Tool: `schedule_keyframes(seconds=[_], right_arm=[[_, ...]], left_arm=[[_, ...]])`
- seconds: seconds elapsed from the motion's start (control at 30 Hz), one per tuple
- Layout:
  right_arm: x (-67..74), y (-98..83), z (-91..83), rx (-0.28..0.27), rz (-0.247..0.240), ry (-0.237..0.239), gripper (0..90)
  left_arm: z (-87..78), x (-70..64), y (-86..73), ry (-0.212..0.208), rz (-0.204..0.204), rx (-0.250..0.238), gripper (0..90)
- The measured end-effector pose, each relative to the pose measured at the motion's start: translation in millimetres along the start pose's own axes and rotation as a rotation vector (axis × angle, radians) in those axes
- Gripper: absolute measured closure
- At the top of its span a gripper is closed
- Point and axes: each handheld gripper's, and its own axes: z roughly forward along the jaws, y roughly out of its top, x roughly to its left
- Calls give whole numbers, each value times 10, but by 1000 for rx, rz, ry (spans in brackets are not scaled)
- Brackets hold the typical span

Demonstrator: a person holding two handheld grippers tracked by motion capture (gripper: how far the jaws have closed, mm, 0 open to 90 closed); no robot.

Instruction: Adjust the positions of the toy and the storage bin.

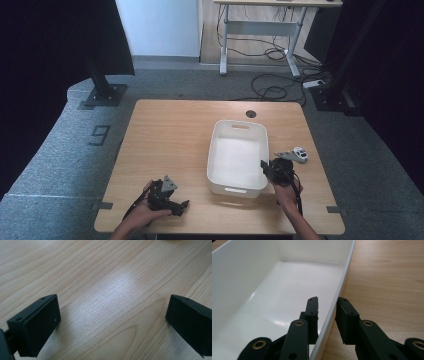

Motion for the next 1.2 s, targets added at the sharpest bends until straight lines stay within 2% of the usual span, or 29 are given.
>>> schedule_keyframes(seconds=[0.57, 1.2], right_arm=[[13, 5, 13, -1, -6, 11, 718], [107, 37, 94, -5, -3, 31, 717]], left_arm=[[0, 0, 0, 0, 0, 0, 0], [0, 0, 0, 0, -1, 0, 0]])
